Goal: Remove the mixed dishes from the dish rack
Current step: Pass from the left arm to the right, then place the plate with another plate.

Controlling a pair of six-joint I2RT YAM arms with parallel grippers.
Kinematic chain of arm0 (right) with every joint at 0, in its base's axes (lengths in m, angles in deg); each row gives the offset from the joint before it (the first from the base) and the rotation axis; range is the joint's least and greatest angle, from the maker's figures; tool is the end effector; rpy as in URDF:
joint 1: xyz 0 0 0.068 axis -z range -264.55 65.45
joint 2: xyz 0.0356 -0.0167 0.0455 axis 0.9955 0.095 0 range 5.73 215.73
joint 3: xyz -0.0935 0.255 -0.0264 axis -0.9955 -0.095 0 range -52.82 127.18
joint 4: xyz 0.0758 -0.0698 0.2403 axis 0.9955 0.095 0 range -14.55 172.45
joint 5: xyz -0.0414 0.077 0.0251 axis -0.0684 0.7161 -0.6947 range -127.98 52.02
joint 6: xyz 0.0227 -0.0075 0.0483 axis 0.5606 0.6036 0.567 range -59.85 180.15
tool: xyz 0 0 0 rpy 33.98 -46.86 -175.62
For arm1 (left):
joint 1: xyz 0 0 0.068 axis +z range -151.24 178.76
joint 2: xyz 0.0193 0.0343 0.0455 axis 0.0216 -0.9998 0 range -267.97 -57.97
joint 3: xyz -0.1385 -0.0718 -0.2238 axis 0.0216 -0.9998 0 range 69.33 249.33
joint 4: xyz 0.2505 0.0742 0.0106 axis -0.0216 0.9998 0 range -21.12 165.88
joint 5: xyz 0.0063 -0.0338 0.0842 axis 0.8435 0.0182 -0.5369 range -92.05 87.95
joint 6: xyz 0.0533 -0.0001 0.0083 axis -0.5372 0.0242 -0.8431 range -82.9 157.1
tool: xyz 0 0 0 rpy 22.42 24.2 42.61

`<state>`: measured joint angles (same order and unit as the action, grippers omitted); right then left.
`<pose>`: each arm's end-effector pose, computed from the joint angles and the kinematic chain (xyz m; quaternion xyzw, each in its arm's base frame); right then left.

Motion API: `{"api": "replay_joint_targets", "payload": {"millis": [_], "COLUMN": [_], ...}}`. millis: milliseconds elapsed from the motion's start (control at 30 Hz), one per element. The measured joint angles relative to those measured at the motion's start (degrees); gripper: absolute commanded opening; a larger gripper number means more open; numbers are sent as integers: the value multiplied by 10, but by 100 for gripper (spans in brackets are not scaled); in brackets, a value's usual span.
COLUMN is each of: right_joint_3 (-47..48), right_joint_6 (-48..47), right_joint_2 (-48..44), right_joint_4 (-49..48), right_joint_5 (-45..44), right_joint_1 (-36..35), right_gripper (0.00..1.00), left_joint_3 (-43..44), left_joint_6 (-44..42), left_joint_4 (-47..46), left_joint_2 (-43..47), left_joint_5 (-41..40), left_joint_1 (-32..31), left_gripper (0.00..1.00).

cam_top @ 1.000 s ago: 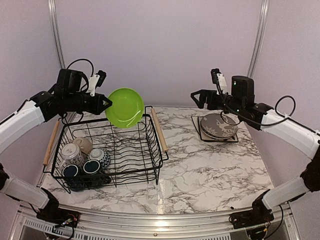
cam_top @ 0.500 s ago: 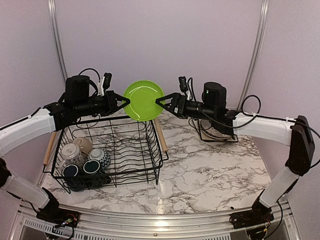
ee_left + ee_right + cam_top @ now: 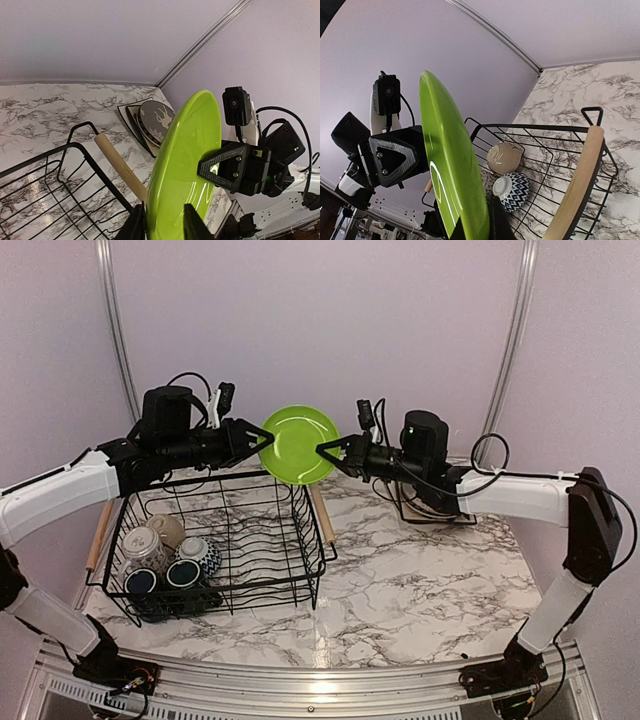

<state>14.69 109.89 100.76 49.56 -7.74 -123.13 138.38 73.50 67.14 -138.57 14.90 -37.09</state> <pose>0.2960 0.2589 0.3136 -0.1137 0.7066 0.6030 0.3524 0.2659 -0.2050 0.3653 0.0913 0.7570 -0.4666 0.4482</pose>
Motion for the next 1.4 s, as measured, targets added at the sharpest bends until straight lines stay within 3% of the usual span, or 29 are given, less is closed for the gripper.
{"api": "replay_joint_targets", "payload": {"millis": [100, 167, 367, 500, 733, 933, 1400], "right_joint_3": [-20, -35, -79, -94, -107, -99, -95], "right_joint_6": [22, 30, 32, 23, 21, 17, 7], "right_joint_2": [-1, -5, -52, -91, -78, -16, 70], "right_joint_4": [-16, -23, -3, 32, 115, 176, 182], "right_joint_5": [-6, -6, -29, -66, -149, -184, -185], "right_joint_1": [13, 29, 136, 216, 337, 373, 399], "right_gripper": [0, 0, 0, 0, 0, 5, 18], "left_joint_3": [15, 19, 21, 21, 21, 21, 8], "left_joint_6": [-17, -33, -85, -107, -138, -153, -163], "left_joint_4": [23, 48, 146, 207, 331, 447, 514], "left_joint_2": [1, 6, 57, 90, 121, 122, 81], "left_joint_5": [-24, -47, -130, -177, -279, -367, -345], "left_joint_1": [-2, -2, -1, -1, 0, 19, 31], "left_gripper": [75, 83, 88, 98, 99, 99, 99]}}
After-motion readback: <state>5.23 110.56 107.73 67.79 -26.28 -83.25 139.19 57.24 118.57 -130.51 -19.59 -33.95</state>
